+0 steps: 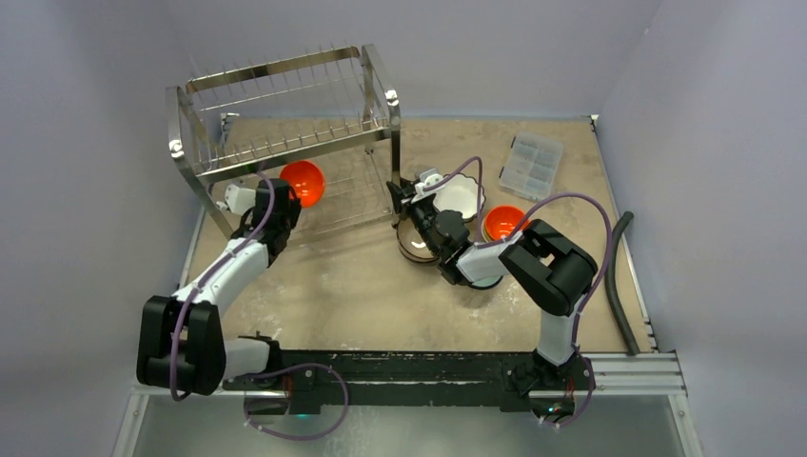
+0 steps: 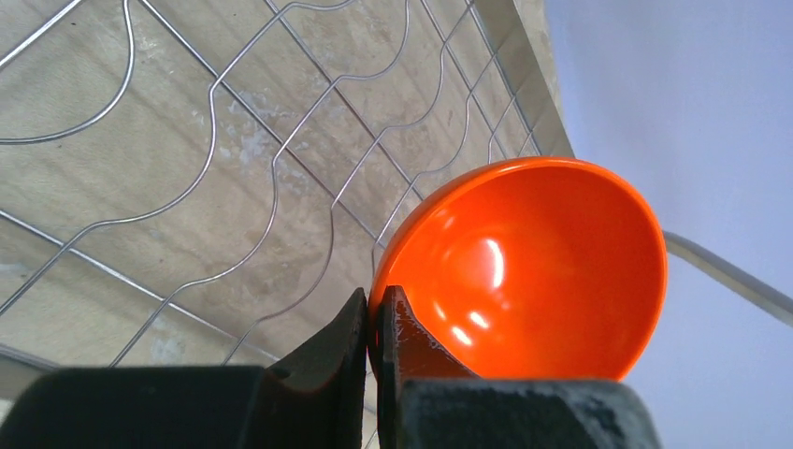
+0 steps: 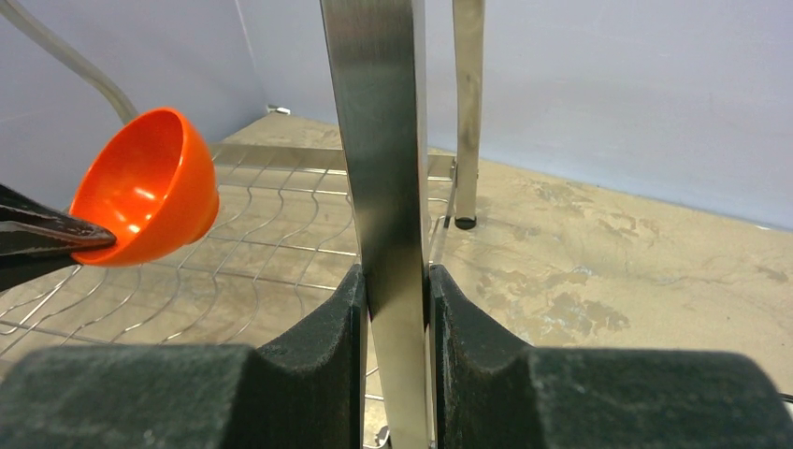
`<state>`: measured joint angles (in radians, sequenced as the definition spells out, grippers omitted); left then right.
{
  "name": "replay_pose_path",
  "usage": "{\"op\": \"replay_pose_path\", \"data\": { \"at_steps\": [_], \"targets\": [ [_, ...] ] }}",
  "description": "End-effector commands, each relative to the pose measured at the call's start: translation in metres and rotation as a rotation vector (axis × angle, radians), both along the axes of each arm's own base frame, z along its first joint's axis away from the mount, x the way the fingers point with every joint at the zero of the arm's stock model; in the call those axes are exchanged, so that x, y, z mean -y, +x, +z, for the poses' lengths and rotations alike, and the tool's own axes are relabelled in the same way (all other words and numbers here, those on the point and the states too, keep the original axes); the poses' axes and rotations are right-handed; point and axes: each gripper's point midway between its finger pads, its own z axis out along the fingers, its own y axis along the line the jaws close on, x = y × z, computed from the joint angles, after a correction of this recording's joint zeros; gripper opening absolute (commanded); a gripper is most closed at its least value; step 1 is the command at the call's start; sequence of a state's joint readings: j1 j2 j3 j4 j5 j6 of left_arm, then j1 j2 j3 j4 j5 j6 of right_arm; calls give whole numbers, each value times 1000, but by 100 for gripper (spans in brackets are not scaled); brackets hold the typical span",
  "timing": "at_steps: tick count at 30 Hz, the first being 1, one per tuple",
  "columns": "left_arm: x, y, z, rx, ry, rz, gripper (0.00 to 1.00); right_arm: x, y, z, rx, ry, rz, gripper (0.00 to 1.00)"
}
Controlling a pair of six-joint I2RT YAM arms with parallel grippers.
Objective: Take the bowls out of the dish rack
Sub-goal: Pick up the bowl from the dish rack.
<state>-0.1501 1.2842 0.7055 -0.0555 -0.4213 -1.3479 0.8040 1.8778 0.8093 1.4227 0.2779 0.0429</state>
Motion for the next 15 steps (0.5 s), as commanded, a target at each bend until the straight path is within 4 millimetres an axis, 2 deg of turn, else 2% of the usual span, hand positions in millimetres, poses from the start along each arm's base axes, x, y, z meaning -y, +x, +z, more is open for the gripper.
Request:
{"op": "replay_pose_path", "data": {
  "at_steps": [1,7,15],
  "targets": [
    [1,-6,30,28,36,-61,0,-10,-9,53,69,117,60,1],
    [11,-24,29,35,39,-156,0,-13,-9,55,66,104,71,1],
    [46,-35,17,-6,39,-408,0,-15,-8,58,56,79,76,1]
  ]
}}
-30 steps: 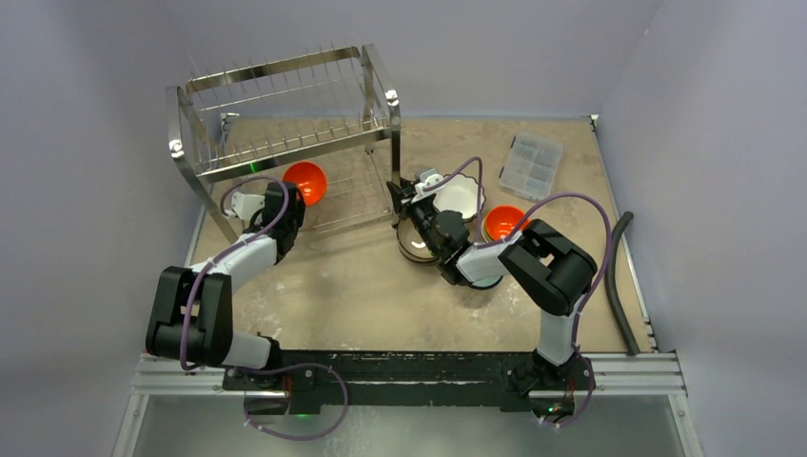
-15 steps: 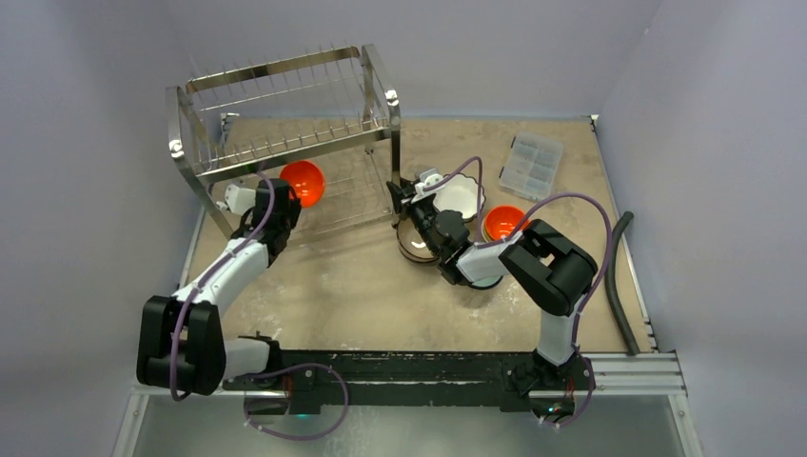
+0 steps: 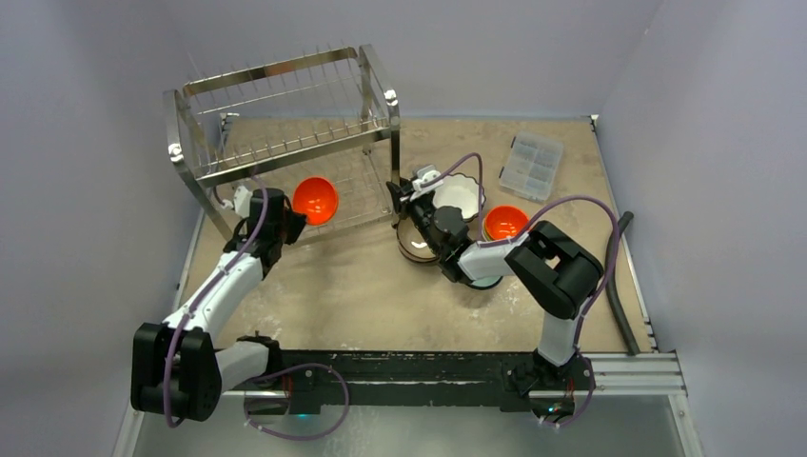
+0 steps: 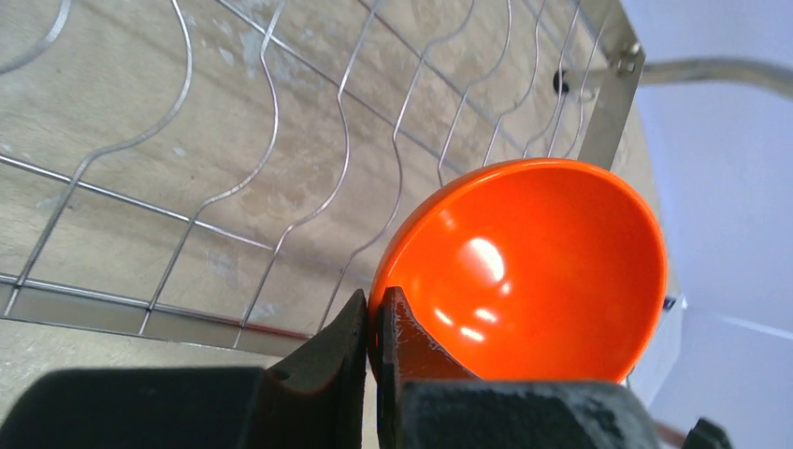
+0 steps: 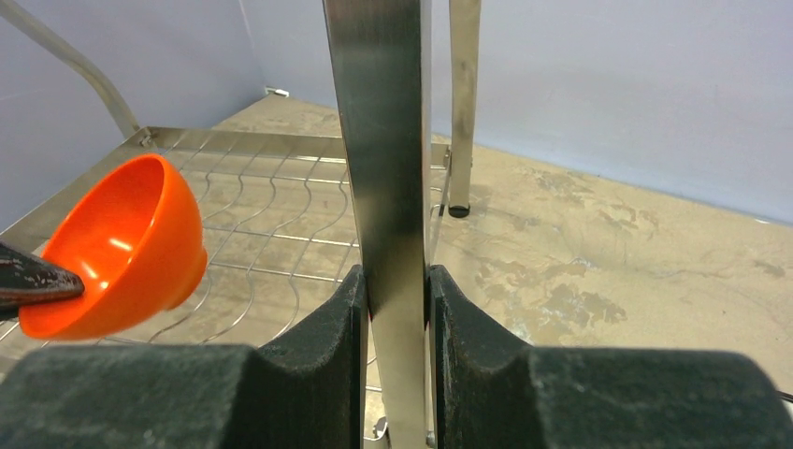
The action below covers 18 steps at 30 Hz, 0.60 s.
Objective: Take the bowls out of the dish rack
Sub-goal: Pick up the bowl from the dish rack, then place the bowl with the bowl.
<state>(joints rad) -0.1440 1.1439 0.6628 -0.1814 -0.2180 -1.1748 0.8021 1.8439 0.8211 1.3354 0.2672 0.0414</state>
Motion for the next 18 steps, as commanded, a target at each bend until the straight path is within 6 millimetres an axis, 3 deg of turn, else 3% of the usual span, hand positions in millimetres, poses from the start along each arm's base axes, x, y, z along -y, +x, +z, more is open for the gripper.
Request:
{"op": "replay_pose_path", "data": {
  "at_steps": [1,12,18],
  "targets": [
    [23,2,17,68,-1,-183,0,-15,-8,59,80,112,69,1],
    [60,-28,-5,78,-76,-430,0,-20,-6,61,61,97,78,1],
    [63,-40,6,100,-27,-517,0,-20,-8,64,45,90,85,5]
  ]
}}
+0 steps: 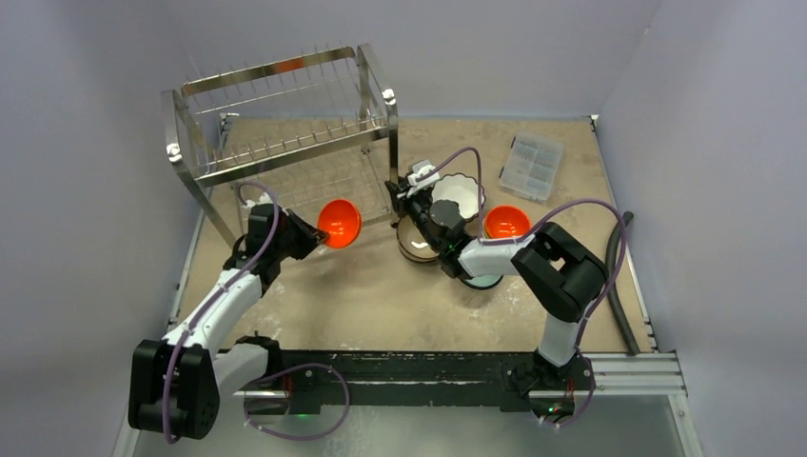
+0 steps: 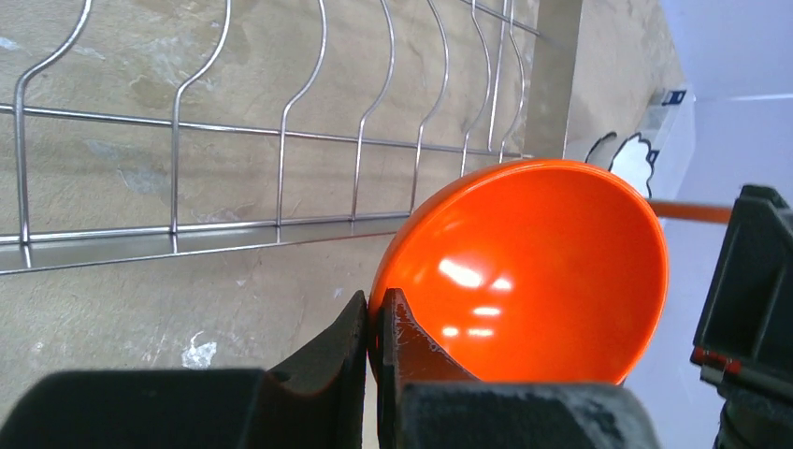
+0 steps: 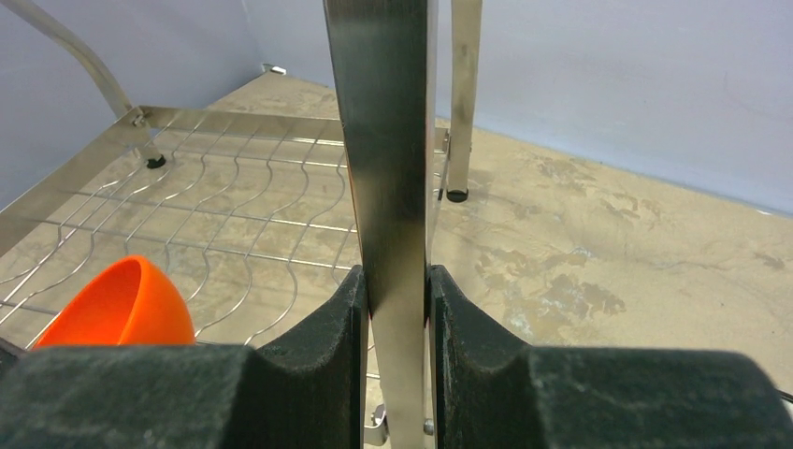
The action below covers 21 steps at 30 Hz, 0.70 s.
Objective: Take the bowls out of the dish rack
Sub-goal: Place the bowl with the bowl.
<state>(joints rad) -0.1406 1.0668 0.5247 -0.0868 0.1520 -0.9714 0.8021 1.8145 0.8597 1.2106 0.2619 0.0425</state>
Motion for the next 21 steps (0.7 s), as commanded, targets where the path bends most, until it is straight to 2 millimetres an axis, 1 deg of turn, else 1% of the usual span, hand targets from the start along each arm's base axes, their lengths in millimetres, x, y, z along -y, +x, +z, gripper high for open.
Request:
{"op": "replay_pose_path", "data": {
  "at_steps": [1,4,7,10,15,21],
  "targets": [
    [8,-3,27,100,27,-109,0,-17,-10,63,77,130,79,6],
    [7,-3,38,124,72,-137,0,-16,-11,67,69,133,79,11],
    [7,-4,47,145,112,-182,0,-15,-14,70,57,122,75,19],
    [12,-4,54,164,119,-229,0,-12,-18,76,48,111,79,24],
    [18,-6,59,181,165,-305,0,-9,-29,77,-1,72,91,35],
    [23,-9,57,171,269,-344,0,0,-42,78,-71,45,88,51]
  ]
}}
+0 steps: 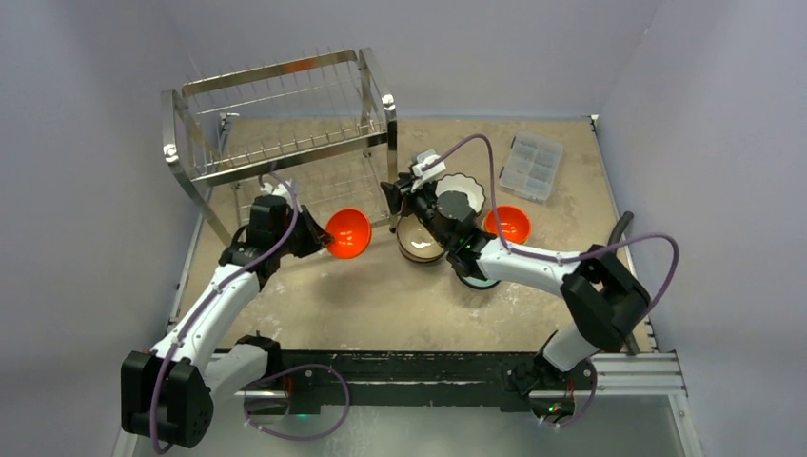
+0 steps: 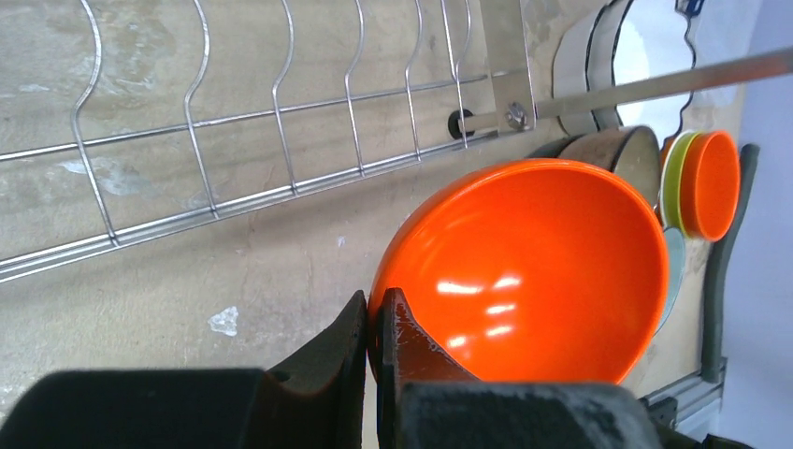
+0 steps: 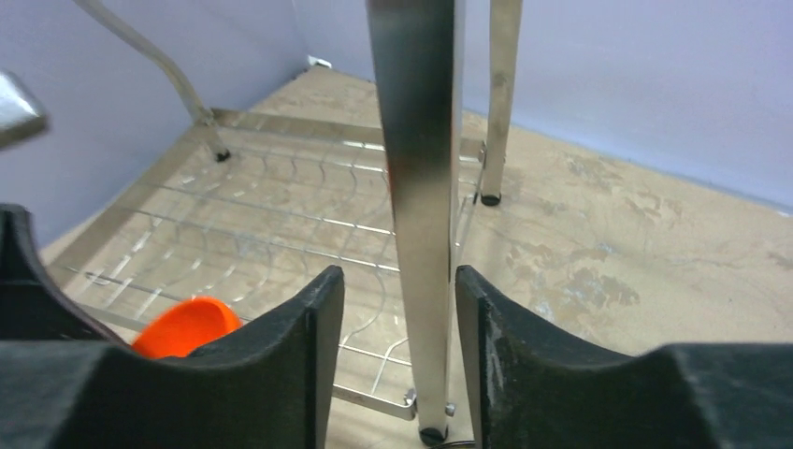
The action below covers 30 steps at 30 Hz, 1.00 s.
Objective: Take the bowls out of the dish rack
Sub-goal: Place the bowl with the bowl.
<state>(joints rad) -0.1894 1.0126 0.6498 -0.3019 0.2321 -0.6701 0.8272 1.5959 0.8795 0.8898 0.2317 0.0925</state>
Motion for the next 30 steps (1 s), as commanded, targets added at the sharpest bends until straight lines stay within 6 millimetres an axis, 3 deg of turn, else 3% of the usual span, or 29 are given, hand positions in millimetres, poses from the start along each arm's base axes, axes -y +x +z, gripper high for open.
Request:
{"op": "replay_pose_path", "data": {
  "at_steps": [1,7,14,19,25,30],
  "targets": [
    [9,13,30,124,85,-67,0,0,-13,40,-4,57,22,54],
    [21,10,34,157,156,-88,0,15,-30,40,-79,10,18,59],
    [24,6,35,170,203,-106,0,18,-56,31,-219,-87,65,58],
    [27,2,35,160,234,-141,0,4,-73,14,-332,-133,102,57],
    [20,1,39,156,288,-142,0,-18,-77,-14,-415,-215,98,56],
    [20,-2,41,157,298,-163,0,-33,-81,-30,-441,-277,89,43]
  ]
}}
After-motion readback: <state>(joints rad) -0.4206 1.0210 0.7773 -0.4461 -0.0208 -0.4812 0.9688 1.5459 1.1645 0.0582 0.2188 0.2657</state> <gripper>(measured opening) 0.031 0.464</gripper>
